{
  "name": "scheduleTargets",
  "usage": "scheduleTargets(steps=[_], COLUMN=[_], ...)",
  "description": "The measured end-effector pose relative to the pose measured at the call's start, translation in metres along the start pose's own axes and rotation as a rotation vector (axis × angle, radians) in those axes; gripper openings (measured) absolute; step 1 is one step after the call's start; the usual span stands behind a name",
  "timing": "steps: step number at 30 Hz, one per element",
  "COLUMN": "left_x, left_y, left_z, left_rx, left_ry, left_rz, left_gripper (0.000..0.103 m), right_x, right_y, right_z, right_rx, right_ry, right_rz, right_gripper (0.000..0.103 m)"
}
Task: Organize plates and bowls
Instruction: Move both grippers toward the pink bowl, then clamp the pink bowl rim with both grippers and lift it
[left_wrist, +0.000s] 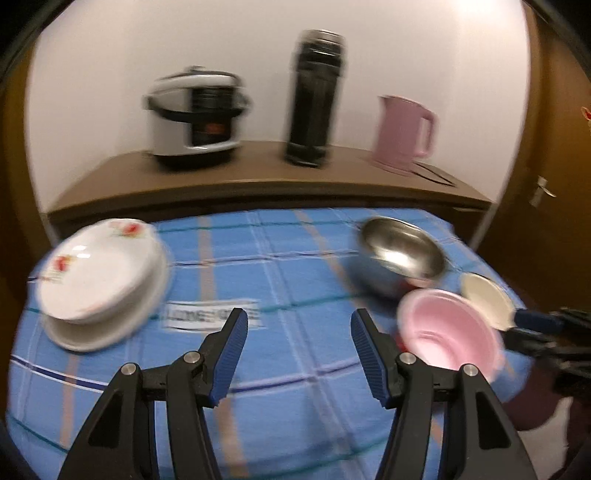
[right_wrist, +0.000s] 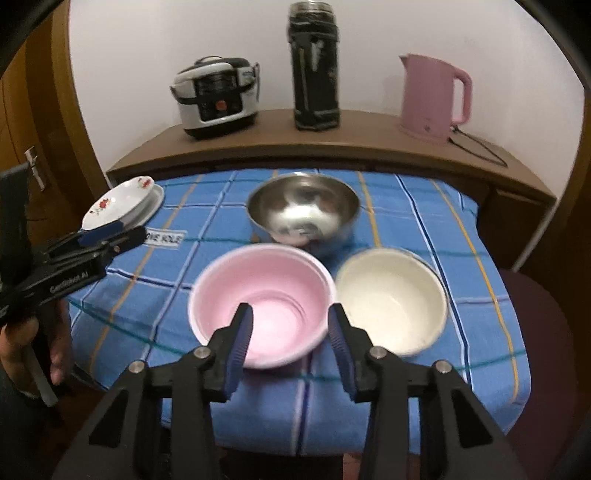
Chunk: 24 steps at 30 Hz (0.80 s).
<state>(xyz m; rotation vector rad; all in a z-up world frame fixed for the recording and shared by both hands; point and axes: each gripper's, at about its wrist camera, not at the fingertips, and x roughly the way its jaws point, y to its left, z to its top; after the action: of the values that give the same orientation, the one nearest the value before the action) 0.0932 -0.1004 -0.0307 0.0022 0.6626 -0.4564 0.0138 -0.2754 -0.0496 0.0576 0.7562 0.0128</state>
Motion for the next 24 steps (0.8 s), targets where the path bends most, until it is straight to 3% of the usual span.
scheduleTargets(steps=[5, 15, 19, 22, 24], left_x=[0.01, 0.033, 0.04, 0.043, 0.045], left_y=[-0.046, -0.066, -0.072, -0.073, -0.073], left_z=[-0.003, -0.002, -0.006, -0.007, -0.008], left_rx=[0.058, 0.066, 0.071, 0.061, 0.063], left_ry=[0.037, 0.113, 0.14, 0.162, 0.171], left_rz=[-0.051, -0.085, -0.111, -0.133, -0.128], left_gripper=[0.061, 0.061, 0.061, 0.038, 0.032], right_x=[0.004, 0.02, 0.023, 0.026, 0.026], right_y=[-0.01, -0.023, -0.024, -0.025, -0.027], right_z=[-0.009, -0.017, -0.014, -0.013, -0.014], right_rx=[0.027, 0.077, 0.082, 0.087, 0.093], right_ry=[0.002, 0.012, 0.003, 0.002, -0.004], right_rz=[0.022, 0.069, 0.083, 0.091, 0.092], right_gripper=[0.038, 0.033, 0.018, 0.012, 0.012])
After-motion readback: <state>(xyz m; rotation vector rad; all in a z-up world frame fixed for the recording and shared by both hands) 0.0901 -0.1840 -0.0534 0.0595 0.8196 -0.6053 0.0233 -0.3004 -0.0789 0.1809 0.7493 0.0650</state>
